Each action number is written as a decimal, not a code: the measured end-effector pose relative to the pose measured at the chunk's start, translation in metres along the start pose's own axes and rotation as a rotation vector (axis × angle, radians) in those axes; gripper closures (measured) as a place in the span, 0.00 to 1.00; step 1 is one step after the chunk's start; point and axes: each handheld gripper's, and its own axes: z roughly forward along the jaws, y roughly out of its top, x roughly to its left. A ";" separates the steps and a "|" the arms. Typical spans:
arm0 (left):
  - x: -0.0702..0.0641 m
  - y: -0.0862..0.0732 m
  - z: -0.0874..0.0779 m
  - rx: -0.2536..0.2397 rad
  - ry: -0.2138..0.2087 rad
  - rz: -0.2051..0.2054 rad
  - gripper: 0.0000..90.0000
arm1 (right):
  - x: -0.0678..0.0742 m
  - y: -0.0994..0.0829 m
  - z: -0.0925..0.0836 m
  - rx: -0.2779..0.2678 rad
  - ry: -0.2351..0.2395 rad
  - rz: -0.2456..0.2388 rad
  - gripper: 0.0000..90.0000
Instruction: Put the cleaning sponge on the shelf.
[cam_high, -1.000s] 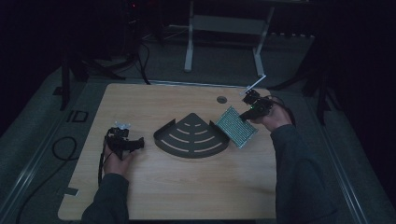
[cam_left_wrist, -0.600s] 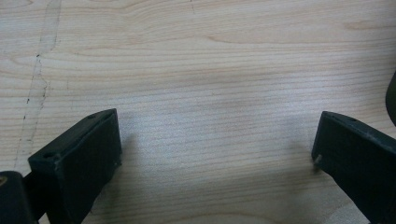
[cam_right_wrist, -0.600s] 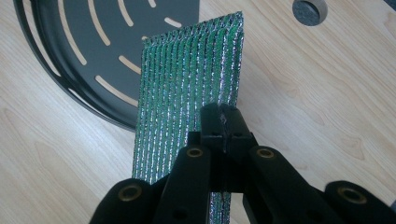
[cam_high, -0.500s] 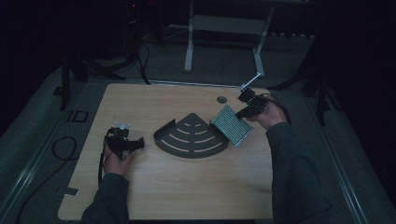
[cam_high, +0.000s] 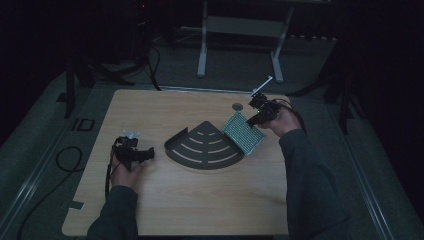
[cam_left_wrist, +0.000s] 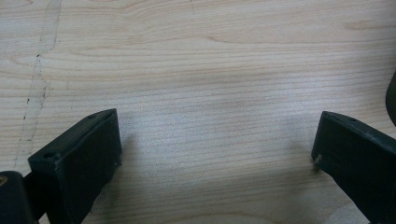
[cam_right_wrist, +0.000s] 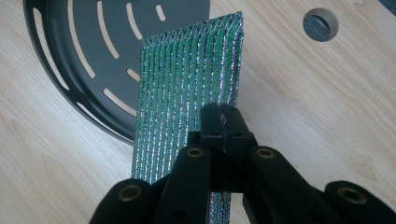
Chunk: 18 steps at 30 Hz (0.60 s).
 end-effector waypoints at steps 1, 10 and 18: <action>0.000 0.000 0.000 0.000 0.000 0.000 0.02 | 0.000 0.000 0.000 0.000 0.000 0.000 1.00; 0.000 0.000 0.000 0.000 0.000 0.000 0.02 | 0.000 0.006 0.007 0.007 0.015 -0.001 1.00; 0.000 0.000 0.000 0.000 0.000 0.000 0.02 | 0.003 0.013 0.014 0.010 0.019 -0.016 1.00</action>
